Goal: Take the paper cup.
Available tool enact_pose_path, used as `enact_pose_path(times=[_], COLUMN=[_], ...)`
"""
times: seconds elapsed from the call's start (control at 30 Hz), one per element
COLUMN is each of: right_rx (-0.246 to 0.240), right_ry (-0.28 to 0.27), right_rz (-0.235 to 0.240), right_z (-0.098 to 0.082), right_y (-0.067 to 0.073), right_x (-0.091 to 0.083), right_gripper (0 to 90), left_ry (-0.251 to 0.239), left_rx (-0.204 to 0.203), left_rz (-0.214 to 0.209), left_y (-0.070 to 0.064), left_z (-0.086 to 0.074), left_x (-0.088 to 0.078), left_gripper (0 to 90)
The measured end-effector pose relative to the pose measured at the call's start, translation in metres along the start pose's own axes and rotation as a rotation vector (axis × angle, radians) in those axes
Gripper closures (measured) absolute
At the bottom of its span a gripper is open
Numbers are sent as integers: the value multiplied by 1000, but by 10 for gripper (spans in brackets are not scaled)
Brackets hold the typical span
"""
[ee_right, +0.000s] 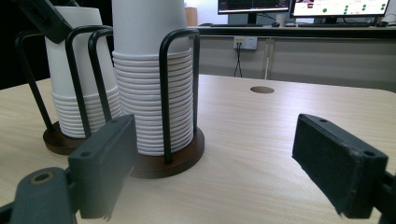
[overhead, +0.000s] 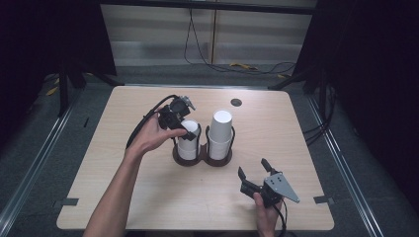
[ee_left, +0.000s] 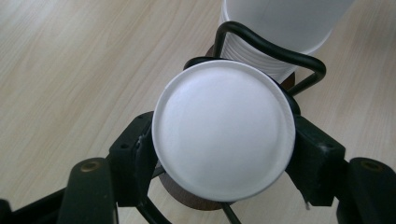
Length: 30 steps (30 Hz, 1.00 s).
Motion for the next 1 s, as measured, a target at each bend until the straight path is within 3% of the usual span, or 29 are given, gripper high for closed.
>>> enact_pose_path(times=[0.2,0.23,0.4,0.47,0.63,0.7,1.0], right_rx=[0,0,-1,-1,0,0,1], right_ry=[0,0,-2,-3,-3,-4,-4], right_rz=[0,0,0,0,0,-3,-3], right_z=[0,0,0,0,0,0,0], right_y=[0,0,0,0,0,0,0], right_x=[0,0,0,0,0,0,0], right_gripper=[138,138,138,138,138,138,138], left_ry=[-15,-15,-23,-27,-41,-43,-69], left_rx=[-14,4,-19,4,-27,-4,-9], left_rz=[2,3,6,4,5,11,12], left_y=[1,3,3,5,3,4,4], left_z=[-1,-1,-2,-3,-3,-3,-1], left_x=[-4,-5,-6,-7,-8,-11,-16], left_gripper=[333,335,337,337,338,340,343])
Point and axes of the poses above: each handheld gripper's, and its own axes: x roughly forward along the jaws, z roughly out of its top, y roughly to its left, the point moved 4 cm from there along x, roughly forward along the jaws, and after that the axes turned 11 degrees about z, right-handed, at the moved point
